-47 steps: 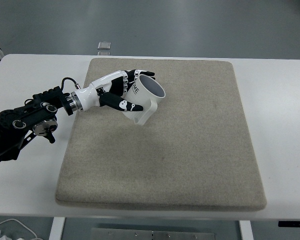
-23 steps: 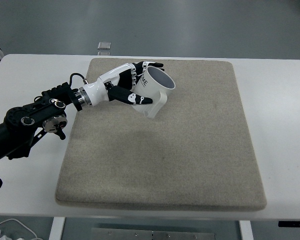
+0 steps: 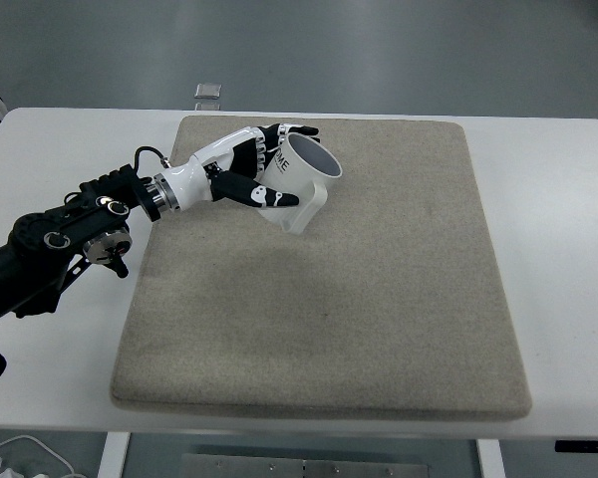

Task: Flip white cup upright
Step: 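Lower the mug onto its base on the pad with the left hand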

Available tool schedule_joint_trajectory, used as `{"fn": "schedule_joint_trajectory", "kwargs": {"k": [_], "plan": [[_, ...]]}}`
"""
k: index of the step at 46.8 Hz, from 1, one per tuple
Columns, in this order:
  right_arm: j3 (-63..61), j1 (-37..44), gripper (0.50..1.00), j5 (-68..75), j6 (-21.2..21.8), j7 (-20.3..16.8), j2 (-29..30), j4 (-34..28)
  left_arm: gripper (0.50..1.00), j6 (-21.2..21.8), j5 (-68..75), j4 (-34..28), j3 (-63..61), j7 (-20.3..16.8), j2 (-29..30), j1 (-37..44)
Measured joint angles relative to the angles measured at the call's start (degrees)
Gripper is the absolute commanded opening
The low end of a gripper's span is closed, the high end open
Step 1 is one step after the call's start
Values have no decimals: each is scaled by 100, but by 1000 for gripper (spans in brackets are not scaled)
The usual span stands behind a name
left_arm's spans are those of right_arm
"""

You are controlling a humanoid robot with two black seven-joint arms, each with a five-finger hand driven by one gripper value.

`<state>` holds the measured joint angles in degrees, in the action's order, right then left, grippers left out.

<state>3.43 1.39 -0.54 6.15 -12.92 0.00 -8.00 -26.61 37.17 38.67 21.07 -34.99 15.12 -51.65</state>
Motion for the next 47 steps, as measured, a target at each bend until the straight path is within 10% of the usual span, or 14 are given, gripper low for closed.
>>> {"fn": "schedule_joint_trajectory", "kwargs": {"k": [25, 35, 47], "plan": [[0, 2, 930, 0, 0, 0, 0, 0, 500, 219, 1, -96, -112, -1, -6, 41], [0, -3, 930, 0, 0, 0, 0, 0, 726, 219, -20, -141, -129, -1, 1, 41], [0, 1, 930, 0, 0, 0, 0, 0, 842, 218, -42, -190, -138, -1, -2, 57]]}}
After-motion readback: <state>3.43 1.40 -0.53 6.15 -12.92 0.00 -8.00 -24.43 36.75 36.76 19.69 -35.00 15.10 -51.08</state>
